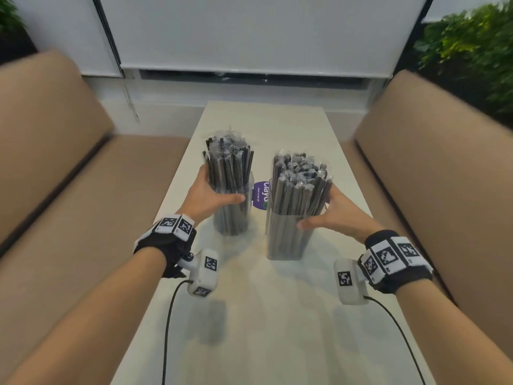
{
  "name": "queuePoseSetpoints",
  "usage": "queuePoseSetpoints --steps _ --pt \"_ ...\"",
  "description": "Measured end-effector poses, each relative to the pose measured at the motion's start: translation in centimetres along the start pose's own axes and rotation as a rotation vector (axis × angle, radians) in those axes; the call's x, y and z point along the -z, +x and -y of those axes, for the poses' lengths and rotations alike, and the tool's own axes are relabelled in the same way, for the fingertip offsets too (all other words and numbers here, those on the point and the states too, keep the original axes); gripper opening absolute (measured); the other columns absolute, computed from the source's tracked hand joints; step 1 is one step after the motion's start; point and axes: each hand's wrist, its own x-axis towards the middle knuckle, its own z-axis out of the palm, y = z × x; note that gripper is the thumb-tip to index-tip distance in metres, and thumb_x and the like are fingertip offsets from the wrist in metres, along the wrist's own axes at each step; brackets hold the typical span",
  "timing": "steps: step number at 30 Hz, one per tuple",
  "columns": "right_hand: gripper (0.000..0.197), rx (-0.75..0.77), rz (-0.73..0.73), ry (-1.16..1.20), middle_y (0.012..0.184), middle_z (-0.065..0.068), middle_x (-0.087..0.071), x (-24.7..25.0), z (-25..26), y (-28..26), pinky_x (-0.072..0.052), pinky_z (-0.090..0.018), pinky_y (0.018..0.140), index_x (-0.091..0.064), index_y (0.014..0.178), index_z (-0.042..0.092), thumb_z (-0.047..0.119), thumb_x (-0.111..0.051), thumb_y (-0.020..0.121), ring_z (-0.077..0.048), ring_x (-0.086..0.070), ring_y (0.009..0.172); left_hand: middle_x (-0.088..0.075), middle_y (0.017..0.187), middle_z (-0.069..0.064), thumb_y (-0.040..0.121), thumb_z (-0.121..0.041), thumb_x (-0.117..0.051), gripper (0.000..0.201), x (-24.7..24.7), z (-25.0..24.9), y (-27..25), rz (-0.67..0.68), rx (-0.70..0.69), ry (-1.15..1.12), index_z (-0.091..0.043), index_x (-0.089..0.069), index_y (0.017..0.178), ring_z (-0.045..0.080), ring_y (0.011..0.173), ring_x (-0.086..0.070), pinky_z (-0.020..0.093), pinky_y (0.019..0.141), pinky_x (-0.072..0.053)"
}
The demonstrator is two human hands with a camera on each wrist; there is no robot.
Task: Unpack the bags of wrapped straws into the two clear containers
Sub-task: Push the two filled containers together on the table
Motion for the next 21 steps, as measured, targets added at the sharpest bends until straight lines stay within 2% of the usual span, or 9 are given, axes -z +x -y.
queuePoseSetpoints --steps 3,6,8,10,11,15,17,19,21 --pt "0.104 0.009 -0.028 0.002 0.133 0.006 -0.052 0.1 0.2 -0.7 -0.04 -0.02 0.087 -0.032 0.14 0.022 0.02 -0.093 0.056 -0.013 -0.052 0.12 -0.061 0.122 -0.008 0.06 -0.03 -0.092 0.09 0.1 -0.4 -1.1 0.016 0.002 0.071 -0.02 -0.043 0.135 0.011 0.107 -0.058 0.03 0.096 -0.043" --pt "0.103 -0.017 -0.025 -0.014 0.134 0.007 -0.049 0.6 0.2 -2.5 -0.039 -0.029 0.094 -0.03 0.14 0.023 0.017 -0.092 0.058 -0.013 -0.049 0.119 -0.062 0.103 -0.024 0.061 -0.027 -0.091 0.076 1.1 -0.6 -4.0 0.098 0.009 0.102 -0.028 -0.051 0.127 -0.008 0.095 -0.058 0.019 0.082 -0.045" --pt "0.1 -0.033 0.0 -0.036 0.132 0.006 -0.051 0.9 -0.1 -4.1 -0.043 -0.032 0.099 -0.035 0.138 0.022 0.021 -0.092 0.055 -0.013 -0.05 0.121 -0.062 0.1 -0.027 0.062 -0.023 -0.09 0.072 1.6 -0.5 -6.7 0.132 0.003 0.104 -0.032 -0.052 0.123 -0.018 0.089 -0.056 0.011 0.075 -0.041" --pt "0.102 -0.046 0.029 -0.053 0.13 0.005 -0.053 0.9 -0.3 -5.6 -0.043 -0.029 0.097 -0.037 0.136 0.021 0.027 -0.091 0.049 -0.012 -0.051 0.12 -0.062 0.101 -0.027 0.062 -0.021 -0.091 0.069 1.7 -0.2 -9.2 0.157 0.007 0.094 -0.036 -0.053 0.117 -0.025 0.083 -0.057 0.008 0.074 -0.04" --pt "0.104 -0.046 0.041 -0.062 0.129 0.005 -0.054 0.8 -0.3 -6.2 -0.043 -0.028 0.096 -0.037 0.135 0.021 0.031 -0.09 0.047 -0.011 -0.051 0.12 -0.062 0.101 -0.027 0.061 -0.021 -0.091 0.067 1.5 -0.1 -10.3 0.17 0.006 0.098 -0.037 -0.053 0.114 -0.026 0.083 -0.056 0.008 0.074 -0.04" --pt "0.11 -0.017 0.077 -0.063 0.131 0.005 -0.054 -0.2 0.2 -8.6 -0.044 -0.028 0.098 -0.035 0.137 0.023 0.038 -0.087 0.042 -0.01 -0.052 0.121 -0.061 0.103 -0.026 0.06 -0.025 -0.092 0.065 0.6 -0.5 -13.2 0.217 -0.019 0.091 -0.041 -0.052 0.109 -0.014 0.094 -0.056 0.01 0.077 -0.041" --pt "0.111 -0.009 0.084 -0.069 0.132 0.004 -0.053 -0.5 0.3 -9.3 -0.043 -0.024 0.095 -0.035 0.138 0.021 0.038 -0.087 0.042 -0.011 -0.051 0.121 -0.059 0.102 -0.028 0.06 -0.025 -0.092 0.061 0.5 -0.8 -13.7 0.229 -0.027 0.081 -0.046 -0.051 0.101 -0.017 0.095 -0.054 0.009 0.078 -0.039" --pt "0.109 0.006 0.075 -0.088 0.132 0.002 -0.053 -0.6 0.5 -9.8 -0.044 -0.026 0.099 -0.036 0.138 0.021 0.036 -0.089 0.044 -0.012 -0.053 0.12 -0.06 0.103 -0.028 0.061 -0.022 -0.091 0.06 0.7 -0.8 -13.8 0.236 -0.022 0.063 -0.045 -0.051 0.1 -0.021 0.092 -0.055 0.008 0.079 -0.039" --pt "0.101 0.001 0.074 -0.068 0.13 0.0 -0.056 -0.6 0.9 -10.0 -0.047 -0.026 0.101 -0.039 0.137 0.019 0.025 -0.091 0.051 -0.008 -0.056 0.115 -0.062 0.105 -0.025 0.062 -0.02 -0.091 0.061 1.0 -0.9 -13.8 0.25 -0.017 0.044 -0.043 -0.052 0.103 -0.016 0.097 -0.056 0.013 0.084 -0.042"
